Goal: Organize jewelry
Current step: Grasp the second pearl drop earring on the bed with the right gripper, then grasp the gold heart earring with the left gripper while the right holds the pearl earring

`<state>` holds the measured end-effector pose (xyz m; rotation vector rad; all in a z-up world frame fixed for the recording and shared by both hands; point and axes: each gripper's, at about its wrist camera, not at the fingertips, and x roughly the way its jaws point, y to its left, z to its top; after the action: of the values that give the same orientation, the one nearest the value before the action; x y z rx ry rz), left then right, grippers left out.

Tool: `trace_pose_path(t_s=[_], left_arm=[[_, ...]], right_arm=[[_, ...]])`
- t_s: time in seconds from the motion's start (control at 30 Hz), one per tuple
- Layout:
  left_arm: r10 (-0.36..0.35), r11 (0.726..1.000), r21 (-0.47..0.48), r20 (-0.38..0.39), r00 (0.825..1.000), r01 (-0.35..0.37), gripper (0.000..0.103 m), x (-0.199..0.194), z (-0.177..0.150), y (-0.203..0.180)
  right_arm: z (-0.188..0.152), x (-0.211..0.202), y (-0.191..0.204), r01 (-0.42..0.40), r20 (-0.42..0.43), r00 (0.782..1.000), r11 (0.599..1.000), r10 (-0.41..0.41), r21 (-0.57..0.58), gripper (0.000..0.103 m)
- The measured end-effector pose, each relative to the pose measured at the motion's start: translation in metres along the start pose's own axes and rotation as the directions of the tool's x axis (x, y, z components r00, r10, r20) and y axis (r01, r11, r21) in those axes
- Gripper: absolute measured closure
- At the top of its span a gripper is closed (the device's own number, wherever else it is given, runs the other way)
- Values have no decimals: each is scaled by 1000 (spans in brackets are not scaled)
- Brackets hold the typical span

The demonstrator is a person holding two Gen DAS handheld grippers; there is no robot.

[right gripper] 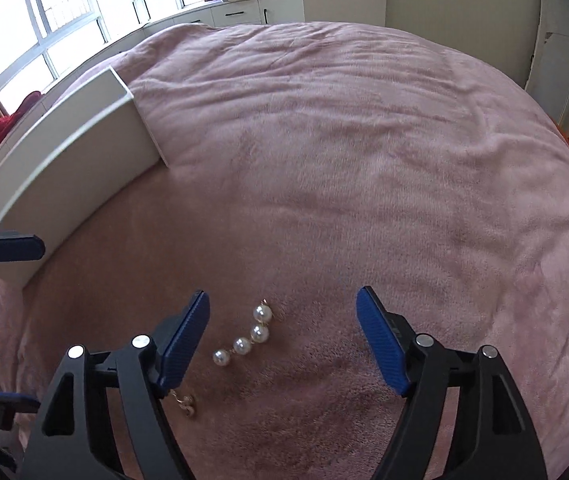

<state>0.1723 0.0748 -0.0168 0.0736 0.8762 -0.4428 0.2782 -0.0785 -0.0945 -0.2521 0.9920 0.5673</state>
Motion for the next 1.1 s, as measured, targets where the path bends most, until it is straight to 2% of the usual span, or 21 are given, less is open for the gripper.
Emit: trace_pose_path(t_s=[0.27,0.43,0.63,0.77,0.87,0.93,0.97,1.03,1.1], left_arm=[[10,992,129,-128,992,6,11,72,-24,-33],[-3,992,125,-168,986,24,11,101,-29,-36],[3,994,111,-147,989,14,11,115,-38,-36],[17,989,151,-115,993,1,11,114,-48,-39],[28,987,160,-95,995,-12,13,114,-52,-39],[34,987,159,-78,996,-21,21,112,-54,-39],[34,987,160,-64,997,-23,25,111,-56,-38],[31,986,165,-48,998,-23,43,108,-58,-37],[12,985,172,-49,999,-4,53,104,-62,-37]], right_arm=[[-23,21,7,33,-14,999,993,-35,-115,27],[-26,27,5,17,1,1000,995,-17,-100,25],[-27,32,2,0,17,1000,996,2,-89,24],[-29,34,3,0,36,999,996,4,-94,27],[-31,34,3,-3,45,999,995,7,-102,40],[-31,33,3,-27,45,999,994,31,-102,59],[-31,33,3,-37,43,998,994,41,-101,63],[-31,32,2,-69,34,997,994,73,-88,82],[-32,32,3,-79,29,996,993,82,-85,84]])
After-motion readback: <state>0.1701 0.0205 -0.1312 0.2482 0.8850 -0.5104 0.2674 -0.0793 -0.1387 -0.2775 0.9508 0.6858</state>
